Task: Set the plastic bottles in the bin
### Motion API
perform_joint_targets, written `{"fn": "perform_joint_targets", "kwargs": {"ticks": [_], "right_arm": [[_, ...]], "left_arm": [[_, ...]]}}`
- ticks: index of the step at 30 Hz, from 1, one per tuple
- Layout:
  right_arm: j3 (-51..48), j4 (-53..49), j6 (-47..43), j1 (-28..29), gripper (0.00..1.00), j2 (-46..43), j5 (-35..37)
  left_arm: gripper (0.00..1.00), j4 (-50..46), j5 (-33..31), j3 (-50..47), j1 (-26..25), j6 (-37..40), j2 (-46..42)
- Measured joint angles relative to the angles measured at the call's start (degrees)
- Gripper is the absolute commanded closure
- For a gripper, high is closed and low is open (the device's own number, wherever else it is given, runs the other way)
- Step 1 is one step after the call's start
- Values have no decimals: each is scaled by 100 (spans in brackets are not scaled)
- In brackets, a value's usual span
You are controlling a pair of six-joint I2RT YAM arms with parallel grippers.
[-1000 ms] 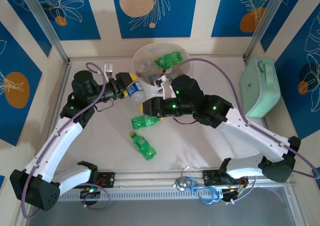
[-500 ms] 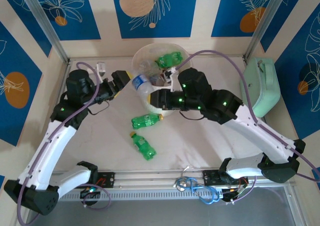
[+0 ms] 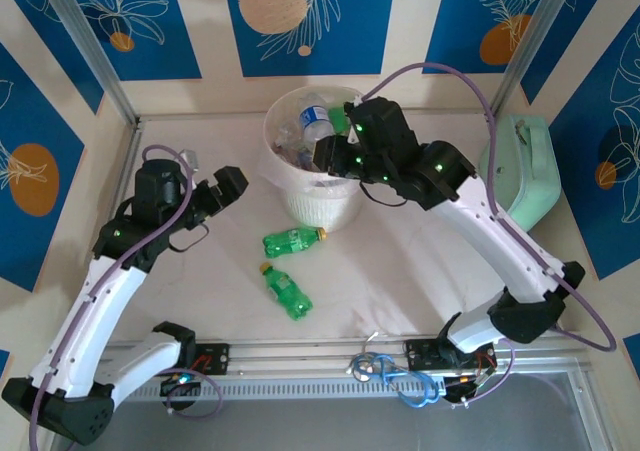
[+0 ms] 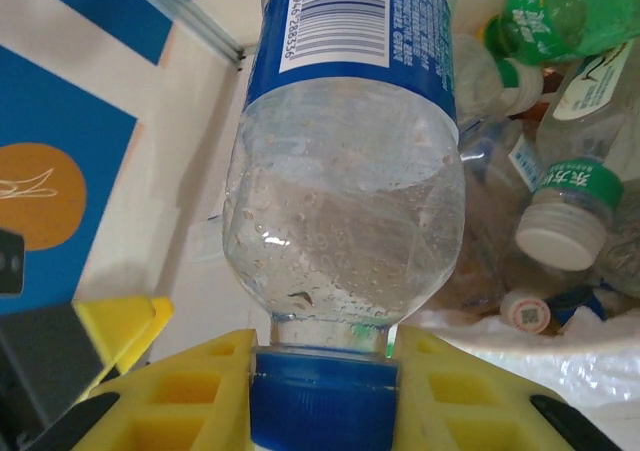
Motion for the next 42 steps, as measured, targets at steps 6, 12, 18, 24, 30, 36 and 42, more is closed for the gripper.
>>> {"fn": "perform_joint_targets", "kwargs": {"ticks": [6, 12, 18, 24, 30, 36, 42], "right_arm": [[258, -313, -155, -323, 42, 402, 258], [321, -518, -227, -420, 28, 560, 400], [332, -570, -271, -214, 30, 527, 551], [162, -566, -313, 608, 31, 31, 870], [-660, -514, -166, 1399, 32, -951, 1191], [-1668, -540, 258, 1759, 33, -1639, 1327], [-2455, -579, 688, 1982, 32, -1808, 1314]], "left_arm": [[2, 9, 28, -450, 0, -175, -131], [5, 116, 114, -920, 0, -389, -212], [9, 323, 240, -1508, 0, -758, -302], [11, 817, 463, -2247, 0, -1362, -382], [13, 1261, 592, -2658, -7, -1753, -205], [19, 1532, 599, -2796, -173, -2020, 24], [30, 1305, 313, -2802, -649, -2100, 94]]}}
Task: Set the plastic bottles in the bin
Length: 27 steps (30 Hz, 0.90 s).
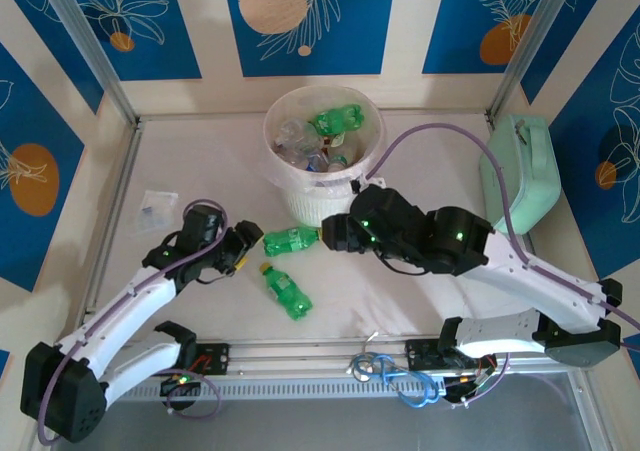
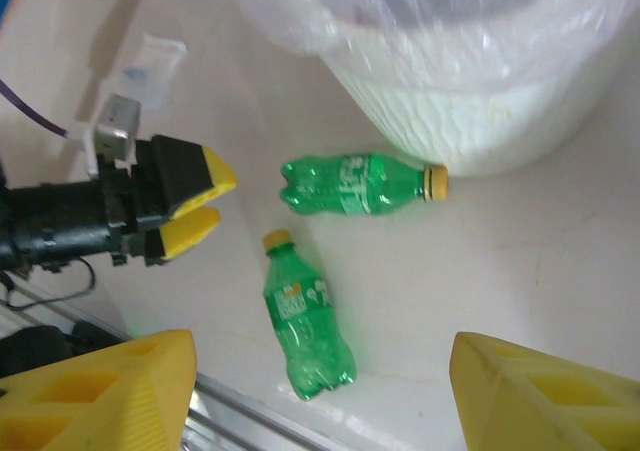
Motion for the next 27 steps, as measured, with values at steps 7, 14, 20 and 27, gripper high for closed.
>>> {"fn": "perform_joint_targets", "kwargs": {"ticks": [7, 14, 20, 27], "right_arm": [[-400, 15, 302, 127, 31, -46, -20], [-428, 103, 343, 125, 31, -155, -22], [-538, 175, 389, 120, 31, -155, -72], [-577, 212, 407, 120, 31, -155, -157]], "left_arm": [[32, -601, -544, 22, -675, 83, 319], [32, -651, -824, 24, -1134, 61, 776], [32, -472, -898, 24, -1250, -11, 1147], [32, -87, -920, 24, -1261, -92, 1534]]}}
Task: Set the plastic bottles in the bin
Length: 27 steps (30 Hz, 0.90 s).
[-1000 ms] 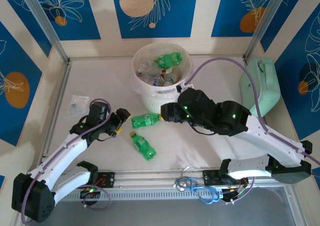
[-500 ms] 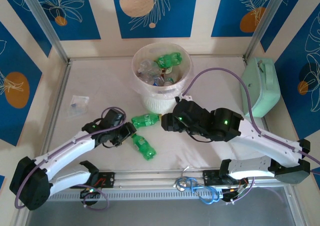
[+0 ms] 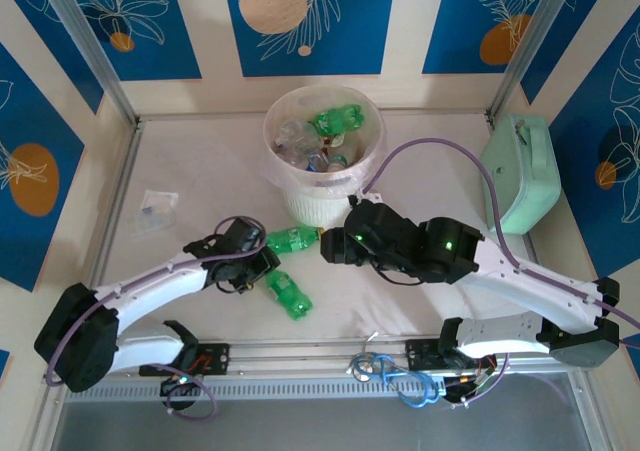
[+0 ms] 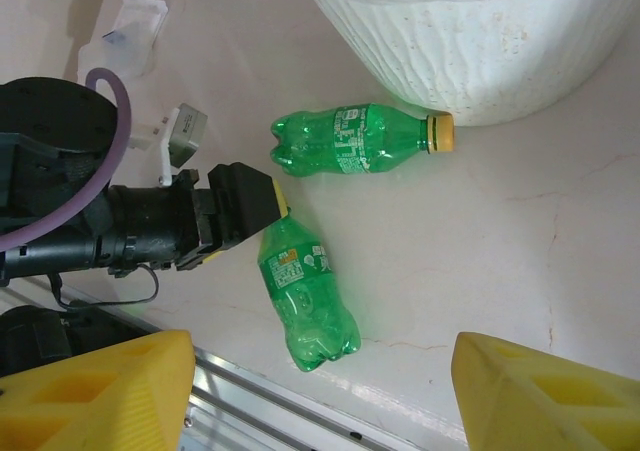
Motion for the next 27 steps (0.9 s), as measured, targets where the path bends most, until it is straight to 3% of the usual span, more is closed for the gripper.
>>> {"fn": "perform_joint_targets", "kwargs": {"ticks": [7, 27], "right_arm": [[0, -2, 0, 0, 31, 0, -15], [0, -4, 0, 2, 32, 11, -37]], "left_arm": [[35, 212, -83, 0, -2, -48, 354], [61, 319, -256, 63, -2, -103, 704]]}}
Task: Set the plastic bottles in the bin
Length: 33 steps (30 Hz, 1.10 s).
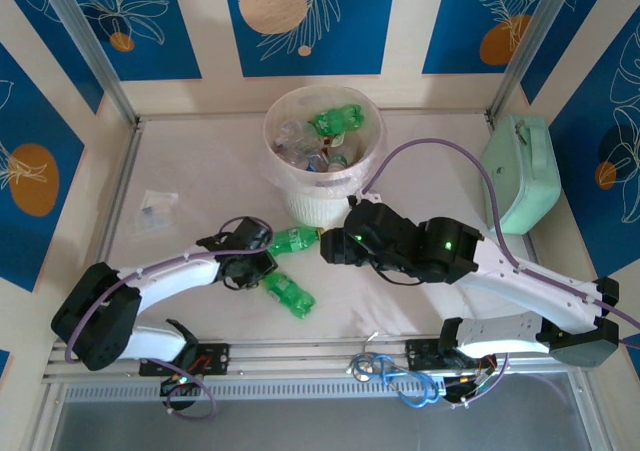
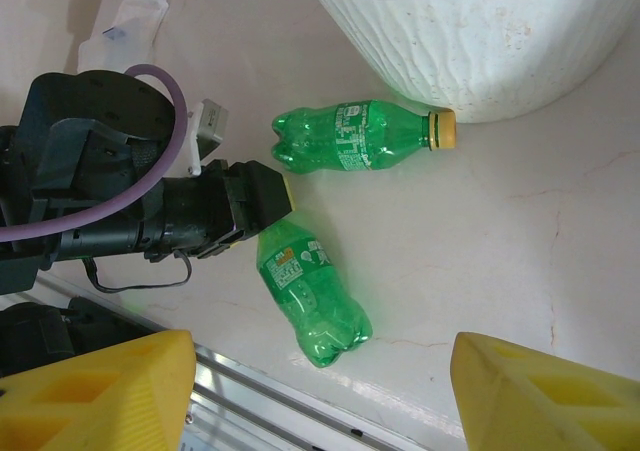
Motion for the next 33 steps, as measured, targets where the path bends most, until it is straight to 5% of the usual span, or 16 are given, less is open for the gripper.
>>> {"fn": "perform_joint_targets", "kwargs": {"ticks": [17, 23, 33], "right_arm": [[0, 31, -76, 0, 28, 0, -155], [-114, 581, -496, -433, 16, -72, -1405], [-273, 1408, -898, -1126, 6, -57, -3425]], "left_arm": [[76, -365, -79, 304, 7, 437, -1084], [74, -673, 136, 896, 33, 1281, -1982], [70, -623, 1672, 2583, 55, 2680, -2122]]}}
